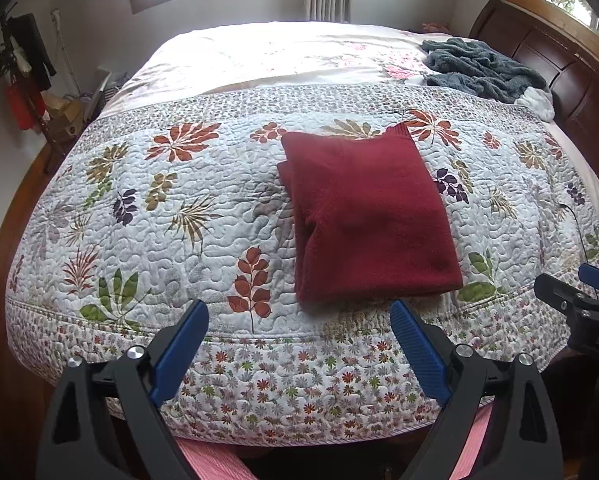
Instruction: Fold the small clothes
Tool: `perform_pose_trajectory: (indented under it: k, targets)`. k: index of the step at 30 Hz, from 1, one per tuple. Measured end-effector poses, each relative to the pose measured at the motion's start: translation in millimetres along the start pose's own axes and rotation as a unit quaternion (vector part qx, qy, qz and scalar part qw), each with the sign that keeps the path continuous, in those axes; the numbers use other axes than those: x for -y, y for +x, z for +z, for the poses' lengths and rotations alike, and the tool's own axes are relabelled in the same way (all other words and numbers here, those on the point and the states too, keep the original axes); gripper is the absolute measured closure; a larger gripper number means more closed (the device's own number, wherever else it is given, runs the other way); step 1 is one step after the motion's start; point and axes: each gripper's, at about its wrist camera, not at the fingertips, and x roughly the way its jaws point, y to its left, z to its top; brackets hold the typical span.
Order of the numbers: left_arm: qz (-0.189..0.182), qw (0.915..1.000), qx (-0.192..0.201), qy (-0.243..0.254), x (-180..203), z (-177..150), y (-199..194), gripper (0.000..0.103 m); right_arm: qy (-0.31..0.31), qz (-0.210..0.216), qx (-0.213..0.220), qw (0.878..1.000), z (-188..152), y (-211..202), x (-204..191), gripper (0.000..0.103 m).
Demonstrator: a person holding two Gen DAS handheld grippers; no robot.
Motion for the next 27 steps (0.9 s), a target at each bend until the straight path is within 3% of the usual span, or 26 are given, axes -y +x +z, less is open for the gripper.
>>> perform_pose_trajectory:
  k: [13,27]
  targets:
    - [0.002,0.9999,-0.012,0.004,6.7,3.2,12.7,0.01,0.0,-0.007,0.019,1.0,7.3,3.3,5.6,0.004]
    - [-0.002,0.9999,-0.013,0.001,4.9,3.7,16.3,0.01,-0.002,-0.012,0.011,1.0,7.1,8.1,3.8,0.004]
